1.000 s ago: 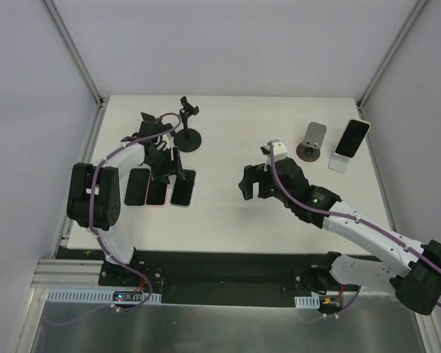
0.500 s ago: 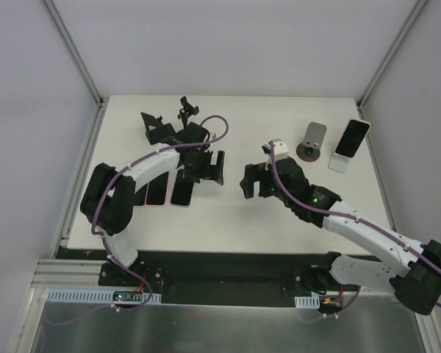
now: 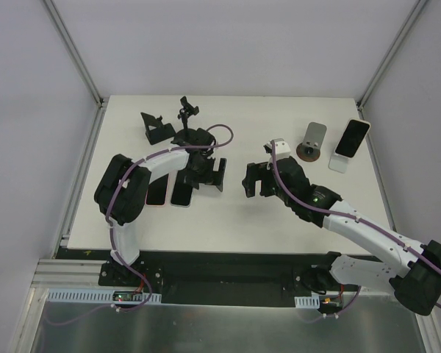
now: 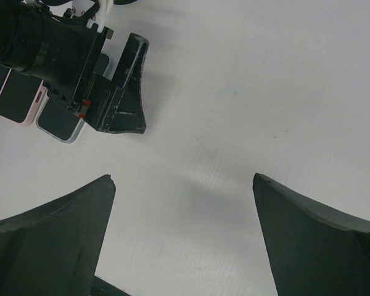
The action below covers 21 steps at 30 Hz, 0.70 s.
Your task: Remove the phone from the phone stand
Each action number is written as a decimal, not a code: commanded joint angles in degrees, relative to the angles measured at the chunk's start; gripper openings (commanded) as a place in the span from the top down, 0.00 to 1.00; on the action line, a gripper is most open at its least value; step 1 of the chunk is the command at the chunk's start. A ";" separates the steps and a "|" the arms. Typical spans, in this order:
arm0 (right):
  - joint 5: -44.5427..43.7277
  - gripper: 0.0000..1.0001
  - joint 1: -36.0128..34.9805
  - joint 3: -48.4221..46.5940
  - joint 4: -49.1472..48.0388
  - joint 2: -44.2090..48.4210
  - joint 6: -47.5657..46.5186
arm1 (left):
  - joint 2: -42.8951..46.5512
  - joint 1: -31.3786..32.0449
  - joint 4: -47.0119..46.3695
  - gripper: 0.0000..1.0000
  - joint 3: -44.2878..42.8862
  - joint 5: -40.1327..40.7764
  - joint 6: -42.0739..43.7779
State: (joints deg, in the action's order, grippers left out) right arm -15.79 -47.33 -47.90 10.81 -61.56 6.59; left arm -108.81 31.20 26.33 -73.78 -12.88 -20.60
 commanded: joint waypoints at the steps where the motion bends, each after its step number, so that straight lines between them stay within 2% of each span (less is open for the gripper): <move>1: -0.73 0.04 0.22 -1.49 -0.26 0.56 0.53 | 0.71 0.35 1.09 0.02 1.00 4.26 -0.41; 21: -0.64 0.04 0.31 -1.93 0.00 0.30 0.88 | 4.84 -4.57 1.01 0.01 5.31 7.79 -3.92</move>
State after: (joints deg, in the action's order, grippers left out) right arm -15.79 -47.31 -47.90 10.96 -61.56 6.83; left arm -106.59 28.10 25.08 -70.65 -8.27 -23.40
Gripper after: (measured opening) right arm 0.962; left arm 0.983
